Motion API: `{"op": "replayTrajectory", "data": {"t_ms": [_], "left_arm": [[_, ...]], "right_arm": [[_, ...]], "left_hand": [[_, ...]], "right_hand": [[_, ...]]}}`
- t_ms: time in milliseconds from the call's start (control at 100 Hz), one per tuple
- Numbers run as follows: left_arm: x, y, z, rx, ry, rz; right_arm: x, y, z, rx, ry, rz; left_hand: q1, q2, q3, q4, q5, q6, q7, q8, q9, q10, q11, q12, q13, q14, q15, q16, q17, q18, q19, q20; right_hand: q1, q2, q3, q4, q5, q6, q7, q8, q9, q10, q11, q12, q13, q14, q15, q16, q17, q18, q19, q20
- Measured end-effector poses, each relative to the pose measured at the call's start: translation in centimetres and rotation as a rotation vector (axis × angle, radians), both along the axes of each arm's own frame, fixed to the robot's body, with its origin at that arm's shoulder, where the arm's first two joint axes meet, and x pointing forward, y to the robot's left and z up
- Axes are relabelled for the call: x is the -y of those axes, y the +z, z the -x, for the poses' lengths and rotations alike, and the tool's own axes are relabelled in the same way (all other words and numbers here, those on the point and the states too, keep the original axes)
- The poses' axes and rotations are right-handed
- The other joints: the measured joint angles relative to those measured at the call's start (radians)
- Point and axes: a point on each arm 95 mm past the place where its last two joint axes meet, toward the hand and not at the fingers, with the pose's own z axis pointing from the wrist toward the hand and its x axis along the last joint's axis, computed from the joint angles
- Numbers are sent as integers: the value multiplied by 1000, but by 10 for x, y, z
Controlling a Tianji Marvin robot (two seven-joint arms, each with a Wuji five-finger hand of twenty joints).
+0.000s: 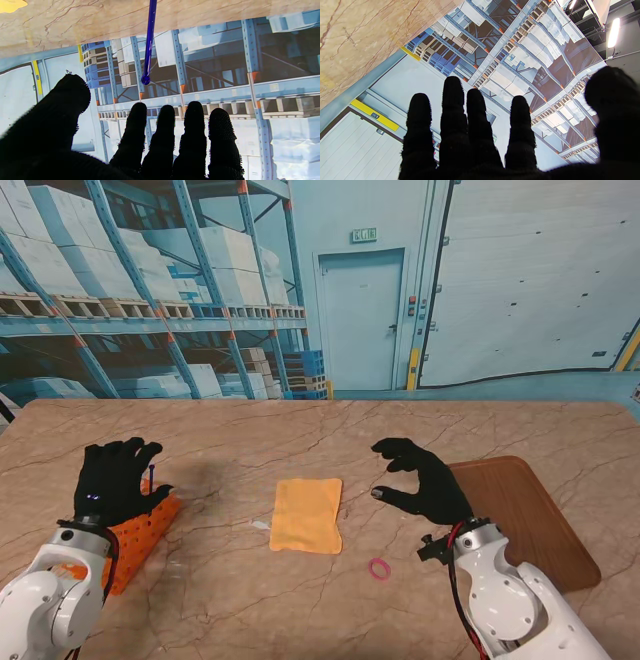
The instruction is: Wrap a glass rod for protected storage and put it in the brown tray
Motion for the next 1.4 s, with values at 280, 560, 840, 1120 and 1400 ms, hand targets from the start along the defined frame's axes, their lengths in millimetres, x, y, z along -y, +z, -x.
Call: {"op": "replayTrajectory", "data": {"t_ms": [280,560,840,1120,1400], "left_arm": [[-9,-10,7,-23,57,59],[-16,-19,11,-39,106,70],[-17,-33,12,-73,155,112],[-14,-43,9,-82,184,149],[-14,-53,5,-79,207,165]], "right_arm": [[-1,-1,-1,-8,7,0],[-1,0,-2,-12,8,-7],[-2,0,-8,-28,20,-12],[-2,1,-9,-31,17,-11],[-2,1,-9,-33,19,-8]], "left_hand": [[2,0,14,0,0,14,0,-11,24,0,2,0,0,-5,-22,-19,0,0,-25,-13],[16,0,25,0,0,14,-1,-11,25,0,2,0,0,-5,-23,-26,0,0,-48,-34],[35,0,29,0,10,15,-1,-11,52,0,21,1,0,-6,-23,-26,0,0,-49,-36],[56,0,38,0,10,15,23,-11,58,0,61,34,0,-6,20,-14,0,0,-14,-32],[94,10,99,0,23,9,75,12,75,-2,111,63,1,-6,42,-13,0,0,-3,-31]], "right_hand": [[0,0,0,0,0,0,0,0,0,0,0,0,0,0,0,0,0,0,0,0],[0,0,0,0,0,2,0,0,0,0,0,0,0,0,0,0,0,0,0,0],[0,0,1,0,0,3,0,0,0,0,0,0,0,1,0,0,0,0,0,0],[0,0,1,0,0,7,0,0,0,0,0,0,0,1,0,0,0,0,0,0],[0,0,1,0,0,7,0,0,0,0,0,0,0,2,0,0,0,0,0,0]]}}
